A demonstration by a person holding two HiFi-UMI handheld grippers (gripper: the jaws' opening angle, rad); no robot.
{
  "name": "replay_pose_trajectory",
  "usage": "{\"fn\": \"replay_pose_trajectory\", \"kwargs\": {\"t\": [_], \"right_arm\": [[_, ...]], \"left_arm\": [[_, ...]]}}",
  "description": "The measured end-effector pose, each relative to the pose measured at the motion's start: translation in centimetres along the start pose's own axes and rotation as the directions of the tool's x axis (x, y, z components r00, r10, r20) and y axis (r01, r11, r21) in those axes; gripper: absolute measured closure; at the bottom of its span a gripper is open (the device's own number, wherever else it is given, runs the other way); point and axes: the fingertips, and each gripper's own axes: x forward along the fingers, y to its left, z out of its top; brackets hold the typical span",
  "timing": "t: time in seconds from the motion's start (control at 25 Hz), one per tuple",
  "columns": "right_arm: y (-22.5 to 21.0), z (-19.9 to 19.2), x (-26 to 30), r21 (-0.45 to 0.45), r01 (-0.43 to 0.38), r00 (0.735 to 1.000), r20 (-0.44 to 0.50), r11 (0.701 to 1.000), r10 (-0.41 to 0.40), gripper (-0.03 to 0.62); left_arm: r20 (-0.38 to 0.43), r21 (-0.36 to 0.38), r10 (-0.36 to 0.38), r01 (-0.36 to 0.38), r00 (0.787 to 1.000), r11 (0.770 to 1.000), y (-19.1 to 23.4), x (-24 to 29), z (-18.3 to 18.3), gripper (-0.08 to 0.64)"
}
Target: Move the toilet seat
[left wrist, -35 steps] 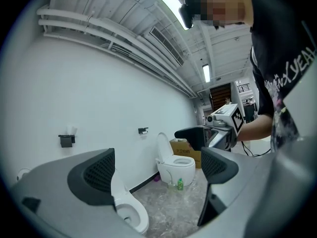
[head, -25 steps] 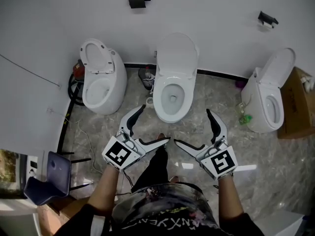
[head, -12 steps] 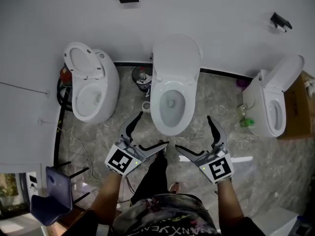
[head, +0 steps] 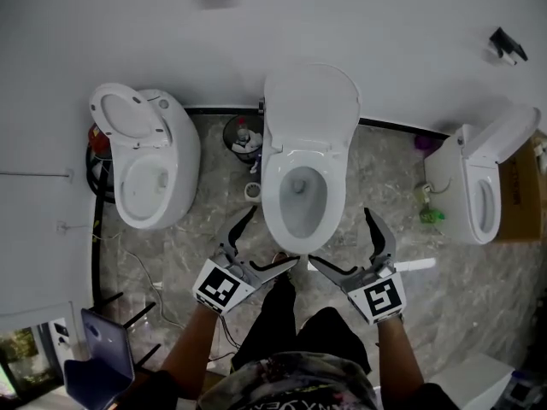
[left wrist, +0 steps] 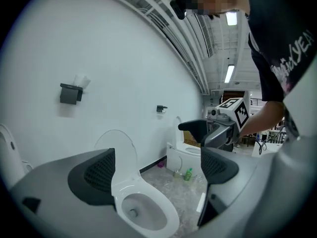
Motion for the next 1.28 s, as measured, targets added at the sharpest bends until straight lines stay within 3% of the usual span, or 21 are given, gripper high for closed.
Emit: {"fn": "replay_pose_trajectory", "kwargs": {"t": [0.28, 0.4, 0.56, 0.84, 0.92, 1.0, 1.16, 1.28], "right_arm": [[-2.4, -4.0, 2.2, 0.088, 0.04, 0.998, -0.056, 0.995, -0.036, 0.011], [-3.6, -7.6, 3.1, 0.178, 0.079, 0.989, -0.134, 0.981, -0.055, 0.011], [-5.0, -14.6, 4.9, 0.267, 0.12, 0.977, -0.203, 0.956, -0.066, 0.011], [-5.9, -24.5, 7.3, 0.369, 0.15, 0.961, -0.272, 0.917, -0.047, 0.011], [-6.1, -27.3, 7.6, 0.402, 0.166, 0.955, -0.292, 0.901, -0.046, 0.012], [-6.2, -30.4, 7.7, 0.438, 0.189, 0.948, -0.316, 0.879, -0.047, 0.011], [-6.1, -36.5, 8.1, 0.536, 0.235, 0.933, -0.357, 0.811, -0.035, 0.012], [-5.7, -40.6, 8.5, 0.597, 0.258, 0.928, -0.373, 0.76, -0.022, 0.012]], "left_arm": [[-0.056, -0.048, -0.014, 0.011, 0.998, 0.999, 2.0, 2.9, -3.9, 0.038], [-0.081, -0.13, -0.001, -0.009, 0.997, 0.992, 2.7, 4.1, -7.5, 0.038], [-0.151, -0.269, 0.048, -0.087, 0.987, 0.959, 4.2, 5.5, -14.0, 0.038], [-0.241, -0.381, 0.097, -0.186, 0.966, 0.906, 4.9, 8.1, -23.5, 0.037], [-0.258, -0.425, 0.108, -0.213, 0.96, 0.88, 4.9, 8.5, -26.3, 0.037], [-0.275, -0.484, 0.121, -0.246, 0.954, 0.839, 4.9, 8.7, -29.3, 0.037], [-0.303, -0.594, 0.15, -0.31, 0.941, 0.742, 5.0, 9.0, -35.0, 0.037], [-0.29, -0.68, 0.164, -0.324, 0.943, 0.658, 4.6, 9.7, -38.3, 0.037]]}}
